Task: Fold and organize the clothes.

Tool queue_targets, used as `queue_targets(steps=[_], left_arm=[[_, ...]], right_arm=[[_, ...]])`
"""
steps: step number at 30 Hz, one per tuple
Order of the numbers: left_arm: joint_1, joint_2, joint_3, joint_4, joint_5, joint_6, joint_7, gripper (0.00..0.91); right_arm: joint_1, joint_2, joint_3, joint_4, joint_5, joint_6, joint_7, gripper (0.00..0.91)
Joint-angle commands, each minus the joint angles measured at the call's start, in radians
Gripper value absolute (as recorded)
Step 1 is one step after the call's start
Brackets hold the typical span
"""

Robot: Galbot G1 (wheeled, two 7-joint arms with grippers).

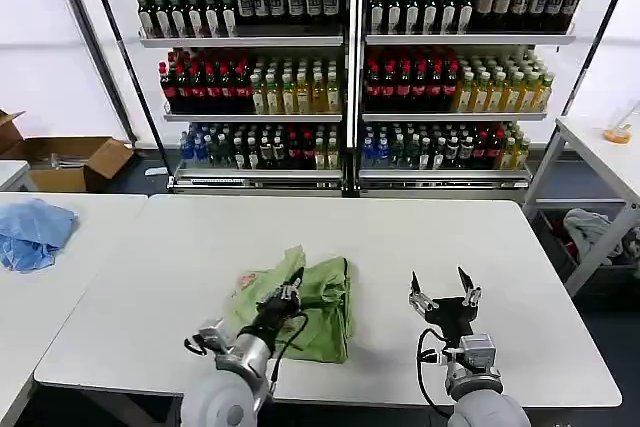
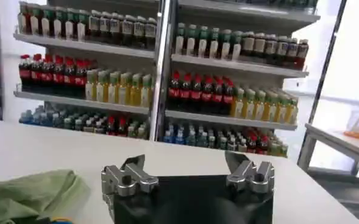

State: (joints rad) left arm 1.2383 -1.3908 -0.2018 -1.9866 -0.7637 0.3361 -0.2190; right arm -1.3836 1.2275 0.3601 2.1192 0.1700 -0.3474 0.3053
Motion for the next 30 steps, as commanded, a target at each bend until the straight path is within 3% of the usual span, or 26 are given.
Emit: queue_targets(steps=[1,4,11,17,24,30], left_arm=[[-0.097,-0.061,0.095,0.155,0.115,-0.01,0.064,0.907],[-0.095,-0.035,0.119,0.155,0.211,-0.059,0.104,0.907],[-0.041,-0.019,0.088,0.068,0.229,-0.061,0.112,0.907],[0.063,0.04,-0.061,-0.033,0.27,-0.063,0.098,0.907],[0.15,0.143,-0.289,-0.013,0.31,-0.081,0.049,0.907],[0.164,0.165,-0.291,0.025,0.243,-0.041,0.018,0.907]], right_arm=[[0.001,-0.003,0.002,-0.001,0.005,0.003,0.0,0.907],[-0.001,-0.005,0.006,-0.001,0.008,0.007,0.0,0.907],[0.004,-0.004,0.001,-0.007,0.009,0.011,0.0,0.907],[0.016,-0.001,-0.01,-0.013,0.01,0.013,-0.001,0.907],[0.024,0.001,-0.015,-0.018,0.009,0.014,-0.001,0.907],[0.024,-0.001,-0.014,-0.018,0.008,0.013,-0.001,0.907]])
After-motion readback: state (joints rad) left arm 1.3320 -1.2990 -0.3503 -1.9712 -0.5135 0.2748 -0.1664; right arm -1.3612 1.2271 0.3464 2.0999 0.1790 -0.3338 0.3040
